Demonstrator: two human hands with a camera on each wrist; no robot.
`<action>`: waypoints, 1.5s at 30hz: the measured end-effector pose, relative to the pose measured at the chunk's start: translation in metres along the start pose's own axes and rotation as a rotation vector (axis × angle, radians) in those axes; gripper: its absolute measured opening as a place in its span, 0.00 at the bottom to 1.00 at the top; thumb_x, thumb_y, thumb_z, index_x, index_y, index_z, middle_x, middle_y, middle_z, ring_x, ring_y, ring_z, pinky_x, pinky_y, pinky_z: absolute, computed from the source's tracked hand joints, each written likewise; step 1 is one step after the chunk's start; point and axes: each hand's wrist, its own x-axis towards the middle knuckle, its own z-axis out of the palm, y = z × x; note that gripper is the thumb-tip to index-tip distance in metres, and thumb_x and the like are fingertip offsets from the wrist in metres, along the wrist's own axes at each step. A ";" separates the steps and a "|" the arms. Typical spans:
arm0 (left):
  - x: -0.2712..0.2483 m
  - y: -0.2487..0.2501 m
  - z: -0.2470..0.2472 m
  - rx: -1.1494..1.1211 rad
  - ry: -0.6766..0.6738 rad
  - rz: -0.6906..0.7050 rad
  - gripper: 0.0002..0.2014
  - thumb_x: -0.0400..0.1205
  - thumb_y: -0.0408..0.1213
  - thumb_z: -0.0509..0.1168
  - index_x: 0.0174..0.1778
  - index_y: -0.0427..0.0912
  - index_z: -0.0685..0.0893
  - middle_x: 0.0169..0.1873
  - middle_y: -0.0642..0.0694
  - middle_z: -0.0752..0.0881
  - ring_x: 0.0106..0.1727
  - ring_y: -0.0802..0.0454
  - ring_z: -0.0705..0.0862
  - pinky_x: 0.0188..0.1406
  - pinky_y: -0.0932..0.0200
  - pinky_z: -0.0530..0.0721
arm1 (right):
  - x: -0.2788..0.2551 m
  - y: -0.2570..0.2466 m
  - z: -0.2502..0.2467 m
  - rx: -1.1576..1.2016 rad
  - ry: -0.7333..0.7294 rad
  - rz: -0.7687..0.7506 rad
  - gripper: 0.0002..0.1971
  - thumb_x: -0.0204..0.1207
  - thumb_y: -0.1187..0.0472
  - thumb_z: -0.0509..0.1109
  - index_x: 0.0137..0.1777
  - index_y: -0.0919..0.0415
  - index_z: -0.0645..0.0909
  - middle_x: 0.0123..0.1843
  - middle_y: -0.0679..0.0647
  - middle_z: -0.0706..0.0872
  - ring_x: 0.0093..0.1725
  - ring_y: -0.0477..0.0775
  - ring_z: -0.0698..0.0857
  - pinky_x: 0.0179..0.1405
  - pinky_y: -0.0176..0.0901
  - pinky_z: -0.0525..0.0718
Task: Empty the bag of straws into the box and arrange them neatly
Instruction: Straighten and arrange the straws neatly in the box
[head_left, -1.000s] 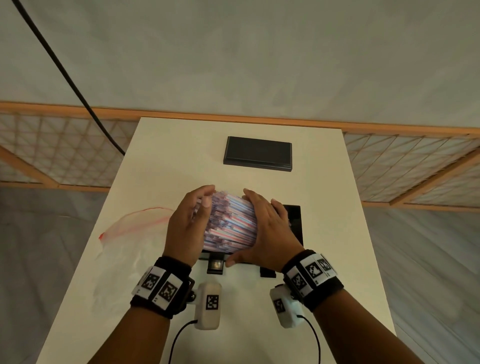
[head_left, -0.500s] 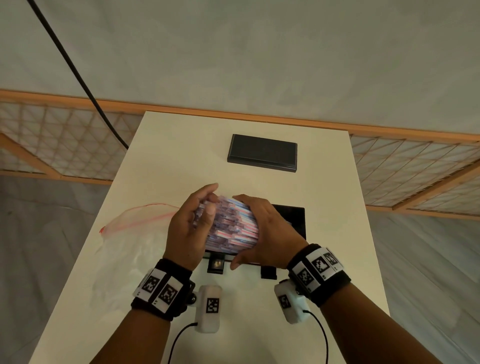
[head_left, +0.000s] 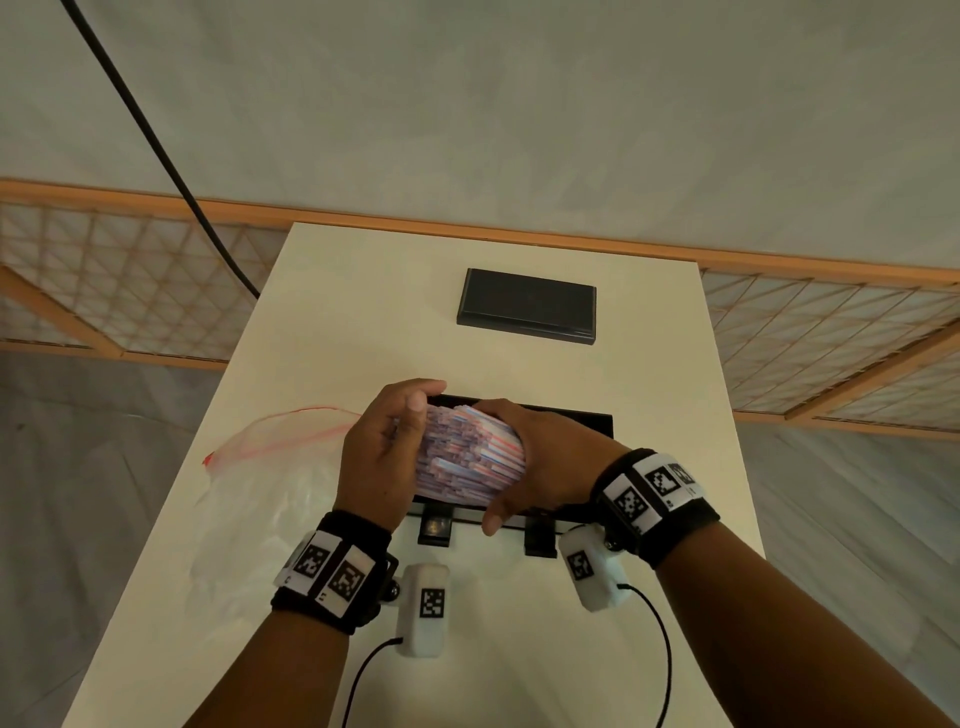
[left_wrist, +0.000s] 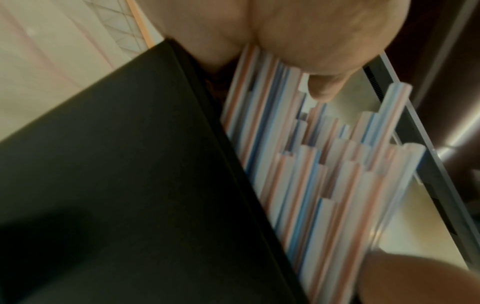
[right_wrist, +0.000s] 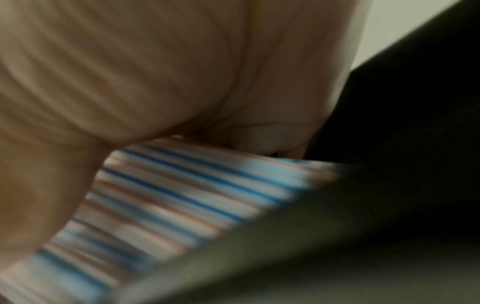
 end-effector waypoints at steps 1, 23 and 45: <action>-0.001 0.000 0.001 -0.004 0.015 -0.011 0.25 0.90 0.55 0.51 0.64 0.45 0.89 0.61 0.50 0.91 0.63 0.50 0.89 0.64 0.40 0.88 | 0.001 -0.001 0.000 -0.003 0.000 0.003 0.56 0.51 0.41 0.92 0.79 0.36 0.64 0.66 0.39 0.85 0.63 0.44 0.84 0.71 0.50 0.83; 0.005 0.005 -0.002 -0.180 -0.032 -0.340 0.42 0.78 0.78 0.44 0.77 0.58 0.82 0.70 0.45 0.88 0.69 0.47 0.88 0.73 0.41 0.86 | 0.008 -0.014 0.007 -0.039 0.029 0.020 0.52 0.51 0.39 0.91 0.76 0.38 0.69 0.65 0.39 0.85 0.62 0.43 0.84 0.69 0.47 0.83; 0.012 0.010 -0.009 -0.206 -0.190 -0.454 0.62 0.62 0.91 0.43 0.88 0.55 0.69 0.83 0.59 0.75 0.83 0.57 0.74 0.87 0.45 0.69 | 0.014 -0.022 0.009 -0.023 0.010 0.073 0.55 0.49 0.39 0.92 0.78 0.39 0.68 0.68 0.40 0.84 0.65 0.46 0.83 0.72 0.52 0.82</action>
